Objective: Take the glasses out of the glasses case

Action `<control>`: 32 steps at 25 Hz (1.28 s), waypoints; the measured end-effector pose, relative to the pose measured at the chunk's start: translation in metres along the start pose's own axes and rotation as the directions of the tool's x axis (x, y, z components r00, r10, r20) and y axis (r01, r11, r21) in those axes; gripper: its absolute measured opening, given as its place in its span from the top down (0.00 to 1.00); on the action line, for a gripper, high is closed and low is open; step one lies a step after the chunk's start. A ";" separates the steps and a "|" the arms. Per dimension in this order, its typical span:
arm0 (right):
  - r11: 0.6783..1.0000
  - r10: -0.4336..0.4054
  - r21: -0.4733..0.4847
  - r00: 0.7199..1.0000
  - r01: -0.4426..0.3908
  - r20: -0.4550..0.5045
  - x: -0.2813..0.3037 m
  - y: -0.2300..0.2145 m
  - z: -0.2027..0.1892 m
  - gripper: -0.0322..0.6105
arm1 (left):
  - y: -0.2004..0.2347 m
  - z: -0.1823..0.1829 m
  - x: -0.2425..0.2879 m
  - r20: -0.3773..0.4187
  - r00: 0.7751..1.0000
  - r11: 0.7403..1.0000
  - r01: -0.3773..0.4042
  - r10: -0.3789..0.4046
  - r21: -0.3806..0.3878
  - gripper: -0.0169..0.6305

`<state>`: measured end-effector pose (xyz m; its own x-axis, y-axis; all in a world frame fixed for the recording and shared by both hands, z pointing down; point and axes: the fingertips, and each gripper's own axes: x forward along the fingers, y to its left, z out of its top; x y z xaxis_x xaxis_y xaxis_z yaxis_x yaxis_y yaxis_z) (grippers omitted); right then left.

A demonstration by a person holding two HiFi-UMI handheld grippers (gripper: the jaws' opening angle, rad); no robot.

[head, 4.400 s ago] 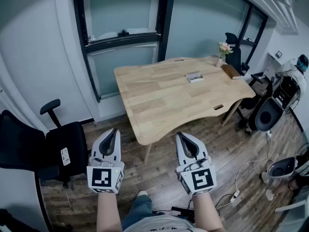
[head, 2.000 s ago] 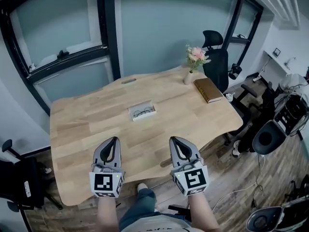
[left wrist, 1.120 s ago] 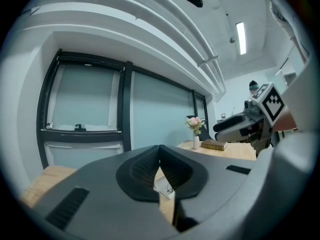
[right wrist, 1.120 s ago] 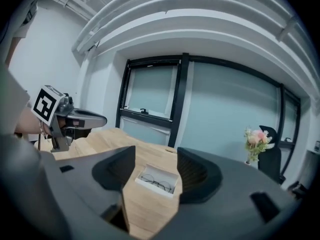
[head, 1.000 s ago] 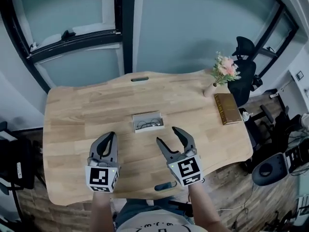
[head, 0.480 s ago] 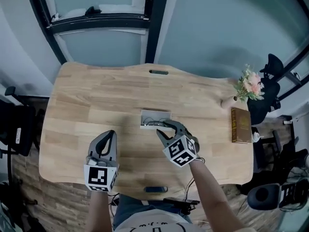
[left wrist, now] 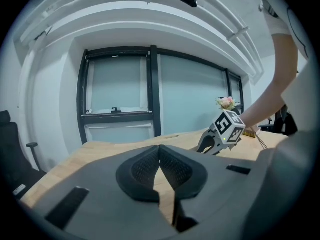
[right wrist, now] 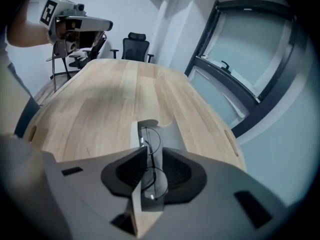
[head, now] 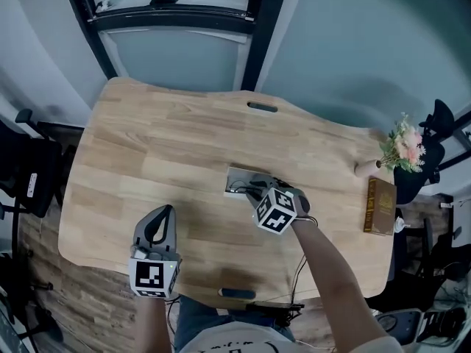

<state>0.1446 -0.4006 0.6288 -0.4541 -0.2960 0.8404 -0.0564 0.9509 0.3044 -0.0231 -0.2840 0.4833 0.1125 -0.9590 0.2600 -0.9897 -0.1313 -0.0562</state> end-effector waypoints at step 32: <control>0.984 -0.174 0.039 0.985 0.175 -0.020 -0.087 -0.016 0.005 0.92 | -0.004 0.052 -0.005 0.122 0.987 0.995 0.098 -0.101 0.028 0.95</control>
<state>0.1809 -0.3901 0.5486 -0.4192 -0.4588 0.7834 -0.1693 0.8873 0.4290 -0.0151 -0.2919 0.4323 0.2213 -0.9644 0.1447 -0.9711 -0.2315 -0.0578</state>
